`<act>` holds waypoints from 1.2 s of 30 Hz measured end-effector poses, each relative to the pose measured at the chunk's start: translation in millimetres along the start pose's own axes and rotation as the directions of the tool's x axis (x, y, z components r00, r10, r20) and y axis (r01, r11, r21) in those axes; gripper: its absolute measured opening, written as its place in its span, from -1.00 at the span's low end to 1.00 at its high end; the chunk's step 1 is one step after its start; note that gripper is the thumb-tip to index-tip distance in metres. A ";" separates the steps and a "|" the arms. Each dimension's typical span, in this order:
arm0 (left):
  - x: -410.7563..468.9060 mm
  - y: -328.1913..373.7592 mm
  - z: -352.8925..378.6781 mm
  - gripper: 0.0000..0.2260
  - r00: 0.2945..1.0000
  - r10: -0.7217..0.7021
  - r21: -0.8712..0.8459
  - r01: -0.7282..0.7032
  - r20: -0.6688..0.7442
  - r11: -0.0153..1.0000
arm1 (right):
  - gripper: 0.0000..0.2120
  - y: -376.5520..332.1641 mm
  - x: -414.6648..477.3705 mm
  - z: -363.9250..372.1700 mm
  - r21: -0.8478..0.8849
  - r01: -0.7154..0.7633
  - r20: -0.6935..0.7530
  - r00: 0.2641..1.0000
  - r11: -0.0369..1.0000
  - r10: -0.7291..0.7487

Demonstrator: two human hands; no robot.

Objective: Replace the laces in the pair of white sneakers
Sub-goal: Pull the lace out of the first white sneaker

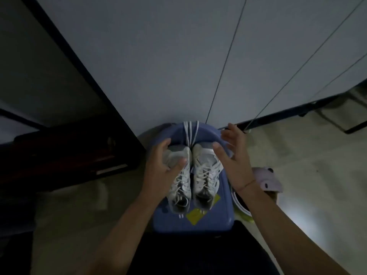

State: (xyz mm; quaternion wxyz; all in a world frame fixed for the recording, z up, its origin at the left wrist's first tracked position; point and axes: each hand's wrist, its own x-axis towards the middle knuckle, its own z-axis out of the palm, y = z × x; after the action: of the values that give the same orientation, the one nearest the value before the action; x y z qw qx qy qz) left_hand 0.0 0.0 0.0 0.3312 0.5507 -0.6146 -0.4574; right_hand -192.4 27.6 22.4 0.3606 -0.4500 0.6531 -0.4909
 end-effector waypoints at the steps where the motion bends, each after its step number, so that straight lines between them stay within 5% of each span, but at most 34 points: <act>1: 1.2 -13.9 8.2 -0.45 1.000 0.017 0.008 -0.017 -0.008 1.000 | -0.37 17.7 -2.6 1.8 0.021 -0.012 -0.011 1.000 1.000 0.013; 5: 7.6 -71.9 41.9 -0.49 0.988 0.155 0.126 -0.150 -0.029 0.981 | -0.35 92.2 -7.1 7.8 0.028 -0.033 -0.022 0.999 0.999 0.033; 9: 10.1 -111.9 61.7 -0.48 0.908 0.404 0.211 -0.376 -0.108 0.902 | -0.35 146.9 -10.0 7.1 0.032 0.046 -0.039 0.998 0.998 -0.045; 15: 6.7 -139.9 78.6 -0.46 0.817 0.563 0.265 -0.519 -0.127 0.813 | -0.26 191.4 -18.2 6.9 0.011 0.119 -0.011 0.993 0.993 -0.119; 27: -34.2 -161.8 97.2 -0.42 0.881 0.460 0.182 -0.437 -0.111 0.881 | 0.19 228.3 -39.9 22.5 0.018 -0.032 0.104 0.994 0.999 0.030; 36: -62.6 -149.6 102.0 -0.33 0.940 0.341 0.141 -0.333 -0.031 0.932 | 0.31 226.0 -36.0 19.2 0.157 -0.129 0.125 0.986 0.979 0.110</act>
State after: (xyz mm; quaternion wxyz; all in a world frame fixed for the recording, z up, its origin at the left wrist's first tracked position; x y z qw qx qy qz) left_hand -26.0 85.2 -169.5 0.3839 0.4705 -0.7197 -0.3365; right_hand -215.6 80.9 -199.7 0.4625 -0.4063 0.6141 -0.4938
